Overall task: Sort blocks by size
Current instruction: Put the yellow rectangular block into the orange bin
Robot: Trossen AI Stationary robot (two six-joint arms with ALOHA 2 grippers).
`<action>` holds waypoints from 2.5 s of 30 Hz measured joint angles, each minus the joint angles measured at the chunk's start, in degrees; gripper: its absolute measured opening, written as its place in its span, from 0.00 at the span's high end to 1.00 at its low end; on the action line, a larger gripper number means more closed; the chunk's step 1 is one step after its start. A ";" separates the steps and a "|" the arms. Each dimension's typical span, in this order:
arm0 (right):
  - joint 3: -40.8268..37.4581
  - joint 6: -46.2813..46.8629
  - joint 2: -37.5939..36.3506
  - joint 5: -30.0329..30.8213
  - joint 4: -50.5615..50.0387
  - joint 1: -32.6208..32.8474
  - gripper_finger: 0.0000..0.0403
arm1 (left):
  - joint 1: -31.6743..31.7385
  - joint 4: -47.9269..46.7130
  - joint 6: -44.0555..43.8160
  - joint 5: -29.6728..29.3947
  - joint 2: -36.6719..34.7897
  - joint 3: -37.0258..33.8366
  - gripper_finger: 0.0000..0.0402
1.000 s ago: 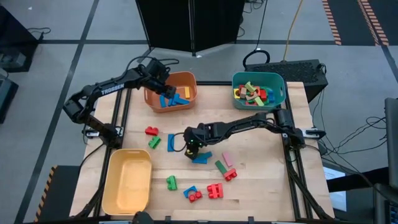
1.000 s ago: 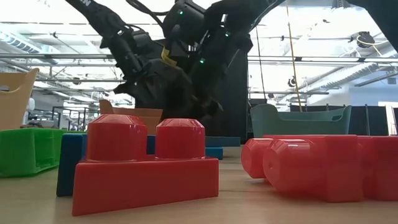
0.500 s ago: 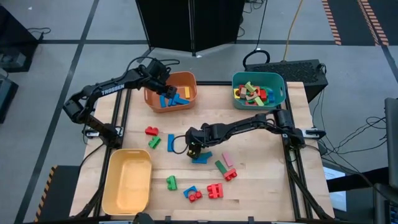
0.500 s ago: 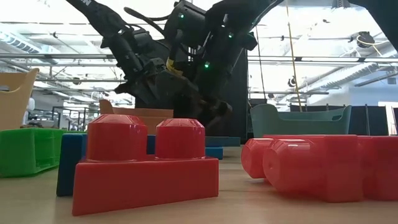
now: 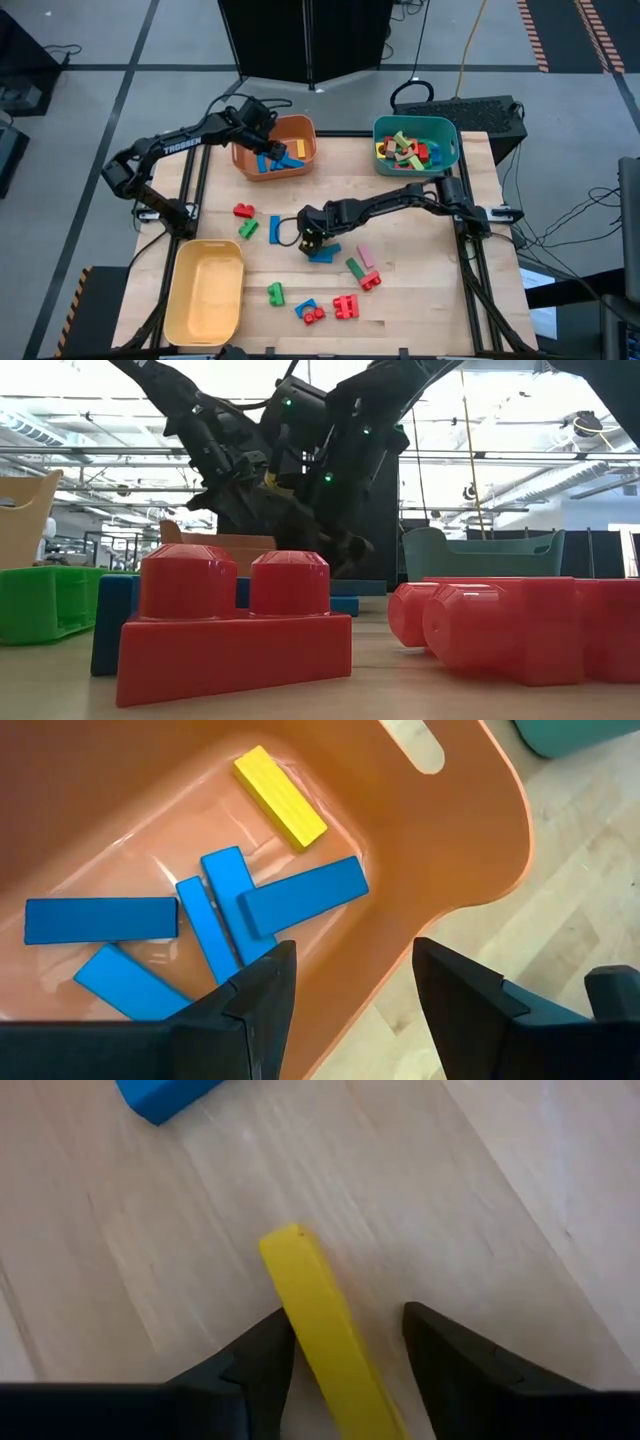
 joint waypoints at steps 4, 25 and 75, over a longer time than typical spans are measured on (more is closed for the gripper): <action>-0.05 -1.51 -0.06 0.12 -0.40 -0.20 0.66 | 0.02 0.00 0.04 0.00 0.00 0.00 0.51; -0.39 -8.70 -4.29 6.26 1.39 -2.65 0.89 | -0.21 1.94 1.53 28.35 -0.02 0.01 0.51; -0.24 -15.18 -17.66 -2.85 6.00 -9.90 0.89 | -10.81 1.75 46.59 28.76 -0.02 0.02 0.51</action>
